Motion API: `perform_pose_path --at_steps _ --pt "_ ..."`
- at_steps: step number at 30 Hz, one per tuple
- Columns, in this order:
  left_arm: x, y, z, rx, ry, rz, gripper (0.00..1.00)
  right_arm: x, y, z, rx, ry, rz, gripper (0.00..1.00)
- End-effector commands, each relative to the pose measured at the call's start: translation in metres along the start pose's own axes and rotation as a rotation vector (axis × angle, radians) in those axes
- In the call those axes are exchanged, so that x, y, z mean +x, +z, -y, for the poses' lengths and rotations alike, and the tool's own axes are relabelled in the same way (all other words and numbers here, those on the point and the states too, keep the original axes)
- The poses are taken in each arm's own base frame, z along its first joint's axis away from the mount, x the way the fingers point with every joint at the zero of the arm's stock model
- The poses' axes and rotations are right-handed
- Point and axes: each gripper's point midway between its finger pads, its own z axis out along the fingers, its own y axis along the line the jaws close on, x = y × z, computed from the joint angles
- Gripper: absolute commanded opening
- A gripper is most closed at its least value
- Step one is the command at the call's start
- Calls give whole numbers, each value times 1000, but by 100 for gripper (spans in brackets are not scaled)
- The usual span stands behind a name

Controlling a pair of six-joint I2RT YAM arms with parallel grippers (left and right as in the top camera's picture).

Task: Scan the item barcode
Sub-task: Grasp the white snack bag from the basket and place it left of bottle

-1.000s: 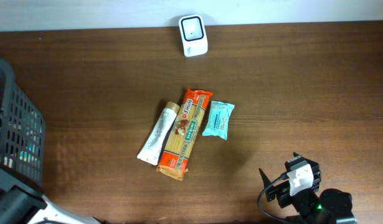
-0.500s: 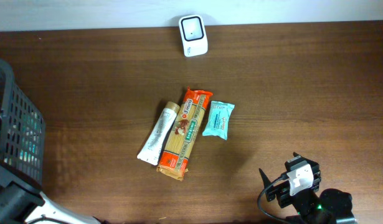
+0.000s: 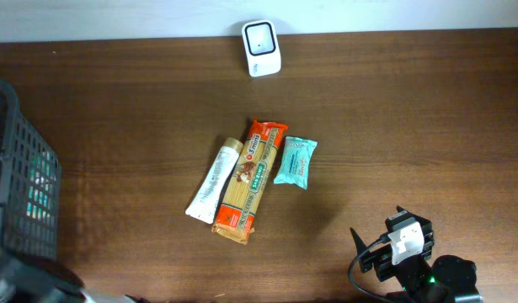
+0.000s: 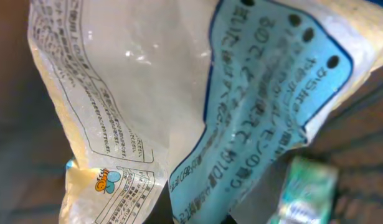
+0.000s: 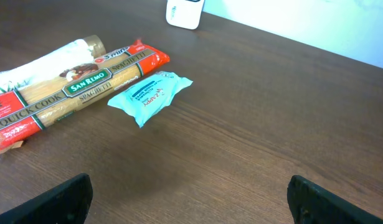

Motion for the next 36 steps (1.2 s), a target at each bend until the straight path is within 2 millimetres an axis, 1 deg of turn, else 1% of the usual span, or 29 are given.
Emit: perform_pose_path --at_steps 1,2,3,4,5,6,7,8,9,10,11,12,13,14,15,17,19,21,23,24,25,26,28,29,30,31,33,34,36 --pt "-72 -110 13 59 0 305 0 -3 -2 1 9 2 9 99" --pt "-81 -133 28 92 23 356 0 -3 -2 1 9 2 9 99" --pt "-87 -154 51 134 55 390 0 -3 -2 1 9 2 9 99" --pt "-89 -171 82 195 97 407 0 -3 -2 1 9 2 9 99" --pt "-87 -184 121 279 149 402 0 -3 -2 1 9 2 9 99" --pt "-82 -189 150 344 187 384 0 -3 -2 1 9 2 9 99" --pt "-68 -196 199 455 258 339 0 -3 -2 1 9 2 9 99" --pt "-57 -199 231 526 311 306 0 -3 -2 1 9 2 9 99" --pt "-36 -201 276 617 390 241 0 -3 -2 1 9 2 9 99" --pt "-15 -201 312 688 454 173 0 -3 -2 1 9 2 9 99" --pt "1 -199 332 727 466 111 0 -3 -2 1 9 2 9 99" --pt "24 -191 356 763 465 10 0 -3 -2 1 9 2 9 99" --pt "43 -184 369 776 462 -72 0 -3 -2 1 9 2 9 98" --pt "71 -168 380 754 455 -191 0 -3 -2 1 9 2 9 99" --pt "108 -147 391 716 450 -333 0 -3 -2 1 9 2 9 99" --pt "165 -121 402 682 453 -511 0 -3 -2 1 9 2 9 99" --pt "215 -96 409 646 437 -621 0 -3 -2 1 9 2 9 99" --pt "249 -80 417 625 404 -667 0 -3 -2 1 9 2 9 99" --pt "268 -78 421 623 414 -686 0 -3 -2 1 9 2 9 99" --pt "272 -81 425 629 430 -686 7 -3 -2 1 9 2 9 99" --pt "273 -85 430 643 441 -683 23 -3 -2 1 9 2 9 99" --pt "275 -90 436 669 446 -682 36 -3 -2 1 9 2 9 99" --pt "274 -101 450 736 446 -677 87 -3 -2 1 9 2 9 99" --pt "268 -103 453 746 443 -663 95 -3 -2 1 9 2 9 99" --pt "257 -106 456 754 439 -644 99 -3 -2 1 9 2 9 99" --pt "242 -112 458 763 432 -617 99 -3 -2 1 9 2 9 99" --pt "194 -132 464 798 437 -518 99 -3 -2 1 9 2 9 99" --pt "176 -140 465 809 454 -473 99 -3 -2 1 9 2 9 99" --pt "111 -169 461 810 496 -300 99 -3 -2 1 9 2 9 99"
